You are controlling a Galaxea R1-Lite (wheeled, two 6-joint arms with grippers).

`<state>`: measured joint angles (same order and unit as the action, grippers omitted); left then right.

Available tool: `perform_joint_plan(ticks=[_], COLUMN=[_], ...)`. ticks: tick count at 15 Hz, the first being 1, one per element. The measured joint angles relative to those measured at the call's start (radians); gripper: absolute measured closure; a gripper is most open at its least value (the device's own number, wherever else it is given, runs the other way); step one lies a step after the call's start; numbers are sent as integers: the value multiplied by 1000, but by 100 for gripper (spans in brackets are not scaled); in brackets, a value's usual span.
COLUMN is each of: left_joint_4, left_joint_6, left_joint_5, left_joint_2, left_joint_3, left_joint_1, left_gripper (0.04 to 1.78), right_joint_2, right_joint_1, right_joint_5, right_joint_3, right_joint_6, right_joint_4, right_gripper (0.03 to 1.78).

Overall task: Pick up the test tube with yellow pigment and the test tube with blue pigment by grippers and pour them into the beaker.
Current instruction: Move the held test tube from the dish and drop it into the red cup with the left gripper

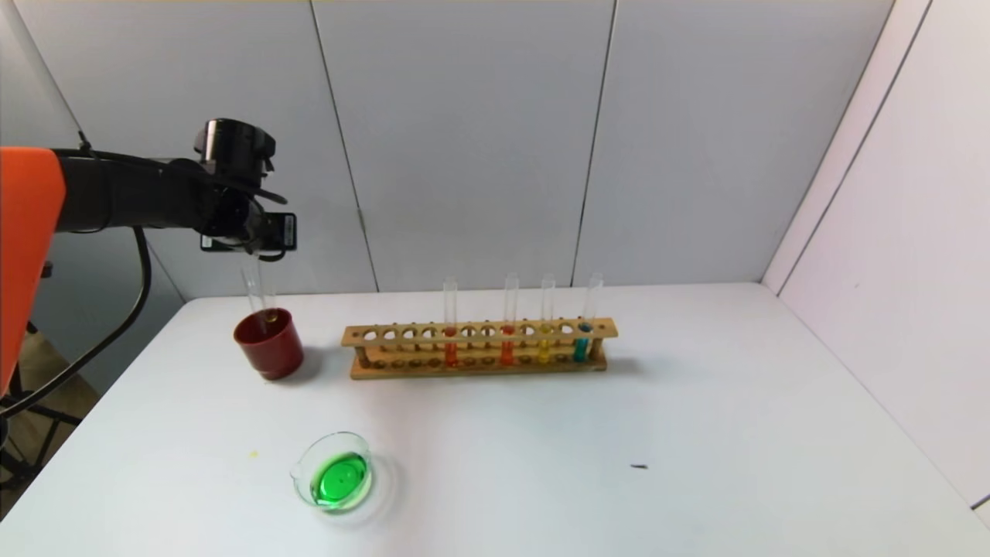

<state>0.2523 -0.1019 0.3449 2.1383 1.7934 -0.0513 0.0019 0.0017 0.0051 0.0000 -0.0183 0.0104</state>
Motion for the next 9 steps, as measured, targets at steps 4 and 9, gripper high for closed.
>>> perform_joint_plan(ticks=[4, 9], left_joint_4=[-103, -180], left_joint_6=[4, 3], left_joint_5=[-17, -19], left_joint_2=[-40, -97], left_joint_3=[-165, -320], left_joint_1=[0, -16], left_gripper=[150, 150], right_joint_2=[0, 0], right_joint_1=[-1, 0], right_joint_5=[0, 0], right_joint_3=[0, 0], right_joint_6=[0, 0], right_joint_4=[0, 0], right_gripper=[7, 7])
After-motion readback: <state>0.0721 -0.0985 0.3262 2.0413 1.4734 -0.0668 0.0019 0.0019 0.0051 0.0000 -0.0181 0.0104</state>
